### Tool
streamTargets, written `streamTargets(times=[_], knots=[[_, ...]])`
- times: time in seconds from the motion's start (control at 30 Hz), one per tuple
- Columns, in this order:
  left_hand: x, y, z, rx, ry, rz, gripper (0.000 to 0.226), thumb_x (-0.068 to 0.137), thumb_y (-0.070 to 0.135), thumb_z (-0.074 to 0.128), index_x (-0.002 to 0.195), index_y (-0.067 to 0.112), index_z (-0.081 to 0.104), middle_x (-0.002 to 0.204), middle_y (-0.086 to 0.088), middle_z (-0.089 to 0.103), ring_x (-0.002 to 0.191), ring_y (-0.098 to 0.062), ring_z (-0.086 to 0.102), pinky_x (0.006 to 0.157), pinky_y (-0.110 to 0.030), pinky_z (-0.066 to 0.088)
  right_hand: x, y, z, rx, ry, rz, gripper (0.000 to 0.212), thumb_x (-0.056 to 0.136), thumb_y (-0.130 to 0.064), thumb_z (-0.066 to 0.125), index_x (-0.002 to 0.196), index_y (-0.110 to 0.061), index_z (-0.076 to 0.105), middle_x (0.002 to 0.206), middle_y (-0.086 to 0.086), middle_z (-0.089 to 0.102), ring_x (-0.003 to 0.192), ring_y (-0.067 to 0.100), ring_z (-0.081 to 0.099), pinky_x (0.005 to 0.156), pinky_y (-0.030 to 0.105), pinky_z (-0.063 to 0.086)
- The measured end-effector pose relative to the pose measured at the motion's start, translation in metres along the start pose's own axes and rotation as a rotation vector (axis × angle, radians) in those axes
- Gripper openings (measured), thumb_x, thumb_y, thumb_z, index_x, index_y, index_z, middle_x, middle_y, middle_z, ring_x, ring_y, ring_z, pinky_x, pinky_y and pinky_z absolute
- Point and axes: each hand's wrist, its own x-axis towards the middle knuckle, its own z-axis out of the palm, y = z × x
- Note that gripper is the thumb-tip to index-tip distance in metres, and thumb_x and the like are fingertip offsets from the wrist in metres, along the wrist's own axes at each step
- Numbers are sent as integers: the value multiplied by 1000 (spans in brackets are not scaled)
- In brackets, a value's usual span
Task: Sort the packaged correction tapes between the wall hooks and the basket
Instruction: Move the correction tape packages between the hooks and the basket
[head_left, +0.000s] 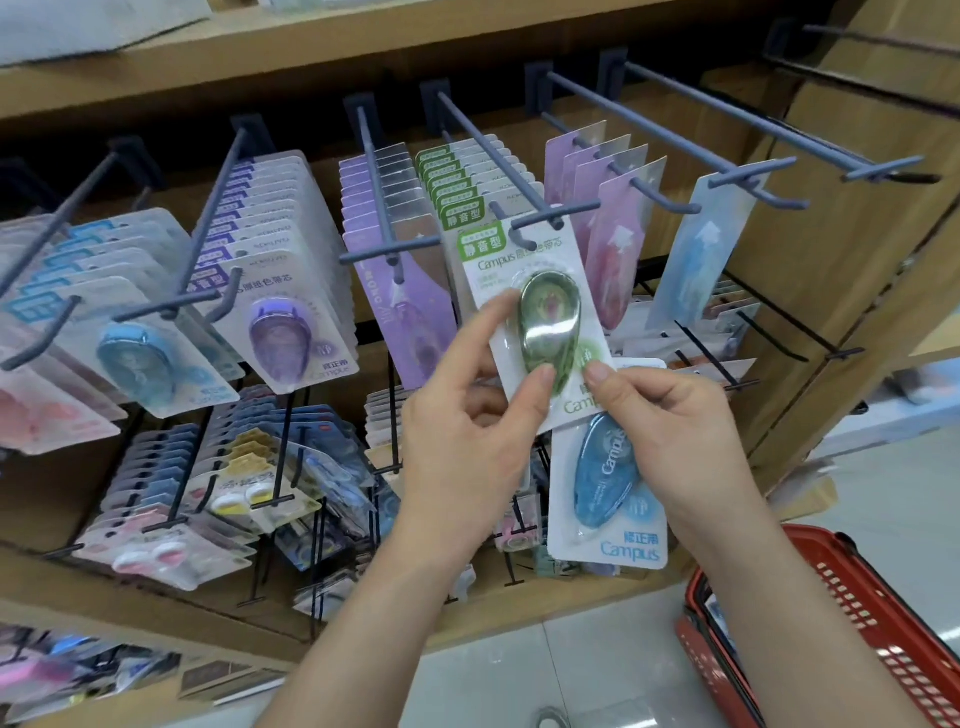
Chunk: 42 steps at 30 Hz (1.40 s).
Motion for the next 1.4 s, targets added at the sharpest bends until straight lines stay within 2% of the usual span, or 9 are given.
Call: streamTargets(times=[0.07, 0.2, 0.37, 0.5, 0.63, 0.8, 1.0, 1.2, 1.4], knots=[[4, -4, 2, -12, 48, -68, 51, 87, 13, 74, 116, 50, 56, 76, -15, 62, 54, -22, 50, 52, -27, 42, 1, 0, 3, -31, 47, 7, 70, 77, -61, 72, 85, 9, 65, 93, 47, 53, 66, 52, 55, 69, 41, 42], [19, -14, 3, 86, 130, -60, 46, 87, 19, 74, 115, 51, 56, 69, -2, 52, 55, -7, 43, 57, -20, 41, 1, -4, -4, -133, 212, 13, 19, 91, -18, 66, 78, -23, 78, 80, 5, 73, 70, 14, 59, 64, 26, 46], [39, -22, 8, 224, 184, -82, 46, 91, 22, 69, 134, 34, 58, 62, 6, 40, 57, -5, 38, 57, -13, 35, 0, -16, -18, -6, 202, -61, 40, 91, 1, 65, 107, -35, 65, 91, -28, 68, 83, -2, 66, 66, 17, 53], [38, -20, 5, 409, 112, -95, 49, 97, 29, 59, 143, 37, 46, 70, 13, 51, 68, -10, 52, 66, -22, 41, -1, -12, -23, 209, 141, -9, 58, 69, -29, 82, 120, -39, 56, 106, -7, 76, 99, 18, 71, 81, 40, 59], [13, -17, -5, 529, 44, -43, 32, 100, 30, 53, 131, 27, 61, 97, 15, 66, 91, -3, 60, 81, -20, 42, -3, -14, -17, 230, 55, 33, 89, 57, -29, 84, 139, -28, 49, 98, -2, 78, 91, 13, 73, 74, 28, 59], [-7, -3, -11, -119, -133, -293, 19, 82, 37, 62, 87, 24, 75, 83, 4, 75, 79, -11, 67, 75, -34, 57, -5, -20, -2, 141, -185, 39, 75, 61, -11, 76, 130, -27, 54, 90, 3, 78, 81, 14, 74, 68, 26, 59], [-18, -4, -31, -154, 78, -330, 9, 84, 12, 75, 76, 16, 77, 72, -3, 71, 66, -16, 60, 62, -32, 51, 0, -17, 19, 54, -496, 43, 50, 60, -26, 86, 107, -27, 69, 95, 7, 78, 85, 22, 75, 75, 34, 61], [-29, -3, -70, -170, 336, -325, 15, 80, 18, 75, 67, 25, 74, 67, 5, 67, 61, -9, 60, 55, -24, 51, 2, -5, 53, -207, -802, 110, 26, 70, -34, 76, 96, -29, 73, 93, -8, 77, 81, 5, 71, 68, 21, 55], [-42, -4, -117, -242, 533, -348, 8, 71, 31, 69, 69, 25, 73, 68, 2, 67, 61, -11, 61, 51, -23, 51, 1, 5, 99, -477, -1011, 61, 12, 93, -28, 67, 104, -26, 68, 93, -4, 74, 83, 13, 72, 83, 44, 58]])
